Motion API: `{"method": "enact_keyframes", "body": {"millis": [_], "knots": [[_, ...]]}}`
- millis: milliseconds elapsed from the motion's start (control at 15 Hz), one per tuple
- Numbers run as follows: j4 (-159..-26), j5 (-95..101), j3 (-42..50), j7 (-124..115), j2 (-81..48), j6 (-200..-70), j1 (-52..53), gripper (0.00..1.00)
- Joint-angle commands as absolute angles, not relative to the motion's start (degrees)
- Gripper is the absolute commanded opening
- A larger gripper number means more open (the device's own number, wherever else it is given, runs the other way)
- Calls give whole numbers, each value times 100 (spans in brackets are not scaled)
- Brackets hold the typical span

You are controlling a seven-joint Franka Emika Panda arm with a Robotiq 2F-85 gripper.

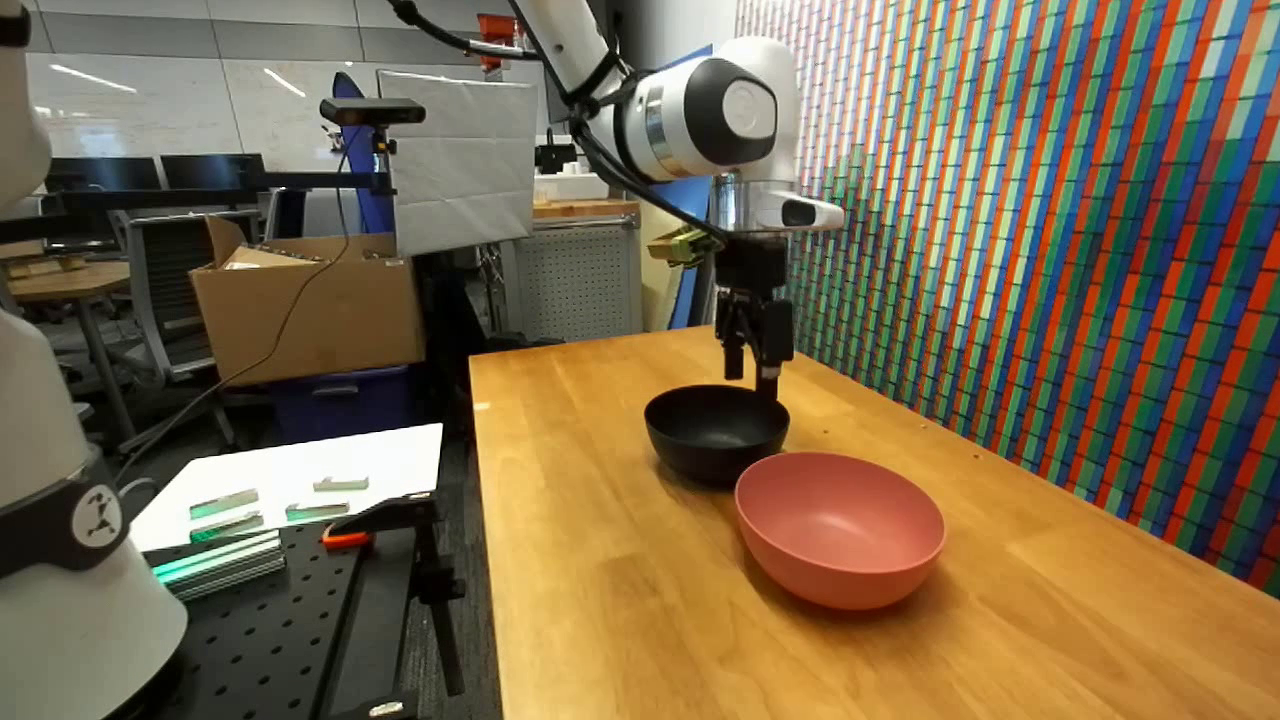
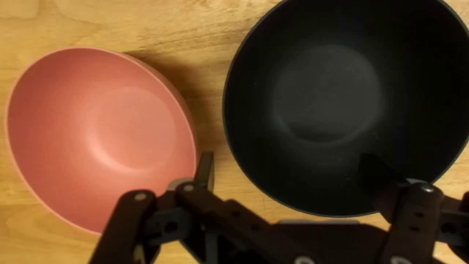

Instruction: Put the black bowl in the pink bowl

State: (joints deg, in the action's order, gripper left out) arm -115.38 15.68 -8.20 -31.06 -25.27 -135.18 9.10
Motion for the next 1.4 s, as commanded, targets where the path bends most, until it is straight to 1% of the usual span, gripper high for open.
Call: {"method": "enact_keyframes", "body": {"millis": [0,733,800,867,933,1000,1133,1267,1333], "knots": [[-10798,1173,-534,-2721,-3172,-13249,1177,100],[-10260,908,-192,-2374,-3825,-12909,1243,100],[-10256,939,-181,-2373,-3843,-12920,1263,75],[-10253,929,-183,-2369,-3857,-12932,1266,73],[-10240,886,-202,-2347,-3871,-12918,1248,66],[-10229,863,-207,-2337,-3884,-12910,1240,56],[-10216,845,-199,-2332,-3890,-12884,1234,40],[-10205,872,-168,-2346,-3893,-12856,1254,27],[-10204,885,-156,-2351,-3888,-12851,1260,18]]}}
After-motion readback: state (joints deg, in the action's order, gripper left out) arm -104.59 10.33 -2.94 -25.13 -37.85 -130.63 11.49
